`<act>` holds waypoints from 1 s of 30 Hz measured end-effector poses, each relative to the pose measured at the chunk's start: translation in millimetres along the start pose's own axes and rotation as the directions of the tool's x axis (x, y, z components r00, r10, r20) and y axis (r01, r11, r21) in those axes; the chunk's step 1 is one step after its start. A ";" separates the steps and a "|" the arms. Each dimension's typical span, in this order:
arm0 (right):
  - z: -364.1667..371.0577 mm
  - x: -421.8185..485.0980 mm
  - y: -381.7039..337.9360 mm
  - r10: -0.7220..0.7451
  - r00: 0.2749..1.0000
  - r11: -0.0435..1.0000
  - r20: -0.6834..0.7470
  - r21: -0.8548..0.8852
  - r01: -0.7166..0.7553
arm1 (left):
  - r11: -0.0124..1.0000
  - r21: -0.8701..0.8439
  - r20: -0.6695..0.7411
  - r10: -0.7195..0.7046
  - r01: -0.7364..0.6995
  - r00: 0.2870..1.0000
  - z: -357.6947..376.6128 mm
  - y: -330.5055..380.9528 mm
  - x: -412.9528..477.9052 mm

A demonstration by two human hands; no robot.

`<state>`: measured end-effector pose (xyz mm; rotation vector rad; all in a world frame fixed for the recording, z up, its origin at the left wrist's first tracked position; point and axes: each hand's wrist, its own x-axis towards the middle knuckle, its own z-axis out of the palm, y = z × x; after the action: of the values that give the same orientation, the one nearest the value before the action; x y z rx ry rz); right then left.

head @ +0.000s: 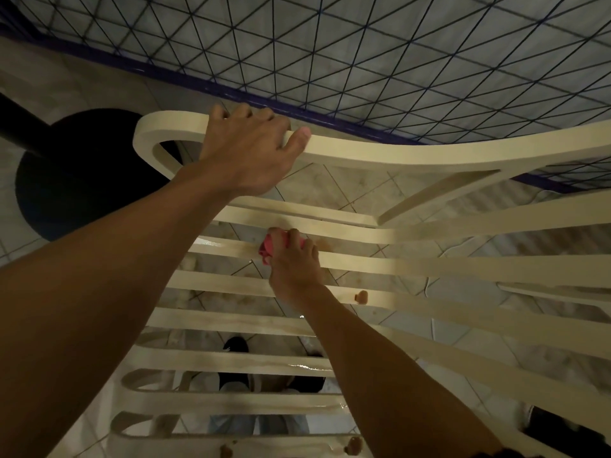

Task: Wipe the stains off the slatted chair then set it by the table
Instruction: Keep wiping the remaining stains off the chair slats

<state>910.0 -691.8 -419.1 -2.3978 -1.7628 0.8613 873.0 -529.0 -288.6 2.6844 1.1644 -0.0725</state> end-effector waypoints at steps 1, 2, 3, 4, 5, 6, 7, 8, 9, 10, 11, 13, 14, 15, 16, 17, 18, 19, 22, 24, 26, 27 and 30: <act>0.2 -0.6 2.1 -0.007 1.000 1.000 -0.007 0.002 0.007 | 1.000 0.002 -0.001 0.001 -0.001 1.000 0.1 -0.5 0.1; -0.1 -2.3 6.0 -0.018 1.000 1.000 -0.015 -0.007 0.018 | 1.000 0.005 -0.001 0.003 -0.003 1.000 0.2 -1.2 0.1; -0.3 -5.0 12.4 -0.028 0.999 0.999 -0.022 -0.028 0.028 | 1.000 0.005 0.001 0.003 -0.003 1.000 0.5 -1.4 -0.3; -1.4 -7.5 20.4 -0.031 0.999 0.998 -0.024 -0.051 0.030 | 1.000 0.002 -0.001 0.002 -0.002 1.000 0.6 -1.5 -0.5; -3.2 -10.1 29.5 -0.017 1.000 0.997 -0.016 -0.069 0.016 | 1.000 0.000 -0.003 0.002 -0.002 1.000 0.8 -1.5 -0.8; -5.5 -12.5 38.6 0.011 1.000 0.996 -0.002 -0.084 -0.012 | 1.000 0.000 -0.002 0.001 -0.001 1.000 0.9 -1.9 -1.0; -8.3 -14.9 47.7 0.046 0.999 0.994 0.015 -0.100 -0.044 | 1.000 0.001 -0.001 0.000 0.000 1.000 0.9 -2.3 -0.8; -11.8 -17.2 56.2 0.079 0.996 0.990 0.036 -0.119 -0.075 | 1.000 0.002 -0.002 -0.001 0.001 1.000 0.9 -2.6 -0.6; -15.4 -19.7 64.4 0.109 0.992 0.985 0.058 -0.139 -0.100 | 1.000 0.003 -0.004 -0.001 0.001 1.000 0.8 -2.6 -0.7; -19.1 -21.9 72.5 0.137 0.987 0.980 0.079 -0.157 -0.123 | 1.000 0.002 -0.005 0.000 0.000 1.000 0.5 -1.9 -0.9; -22.8 -23.7 80.4 0.163 0.982 0.975 0.094 -0.170 -0.146 | 1.000 0.001 -0.007 0.003 -0.003 1.000 0.4 -1.4 -1.0; -28.3 -26.8 92.4 0.203 0.974 0.966 0.097 -0.185 -0.183 | 1.000 -0.002 -0.006 0.007 -0.007 1.000 0.4 -0.8 -1.3; -29.6 -28.6 94.9 0.213 0.973 0.963 0.091 -0.187 -0.193 | 1.000 -0.004 -0.003 0.005 -0.005 1.000 0.3 -0.6 -1.3; -29.7 -29.6 94.9 0.215 0.973 0.964 0.085 -0.176 -0.198 | 1.000 -0.005 -0.002 0.002 -0.002 1.000 0.2 -0.7 -1.0; -28.4 -30.3 92.8 0.217 0.973 0.968 0.083 -0.151 -0.203 | 1.000 -0.003 -0.002 -0.001 0.001 1.000 0.4 -0.4 -0.8; -27.3 -30.6 88.7 0.221 0.972 0.970 0.079 -0.117 -0.211 | 1.000 0.000 -0.003 -0.003 0.003 1.000 0.7 0.4 0.0; -25.3 -29.5 82.9 0.222 0.972 0.973 0.070 -0.077 -0.217 | 1.000 0.004 -0.006 0.000 0.000 1.000 1.0 0.7 0.7; -22.5 -27.9 75.8 0.214 0.975 0.977 0.056 -0.041 -0.211 | 1.000 0.006 -0.009 0.002 -0.002 1.000 1.4 0.4 0.9; -14.2 -20.0 50.8 0.148 0.989 0.989 0.018 0.010 -0.148 | 1.000 0.009 -0.021 0.002 -0.002 1.000 3.0 -0.4 0.7; -9.8 -14.3 33.3 0.108 0.994 0.993 -0.001 0.039 -0.108 | 1.000 0.016 -0.026 0.000 0.000 1.000 3.9 -0.3 1.1; -5.2 -8.4 15.7 0.077 0.997 0.995 -0.018 0.070 -0.076 | 1.000 0.015 -0.034 0.002 -0.001 0.999 4.6 0.0 1.1; -3.2 -5.5 7.2 0.065 0.998 0.995 -0.019 0.075 -0.063 | 1.000 0.013 -0.036 0.004 -0.003 0.999 4.8 -0.2 1.3; 4.9 1.9 -12.3 0.034 0.999 0.999 -0.024 0.041 -0.033 | 1.000 0.013 -0.038 0.002 -0.002 0.999 5.4 -1.4 2.0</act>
<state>897.5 -687.2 -419.7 -2.4087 -1.6840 0.8594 873.6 -527.8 -294.4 2.7101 1.1763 -0.0287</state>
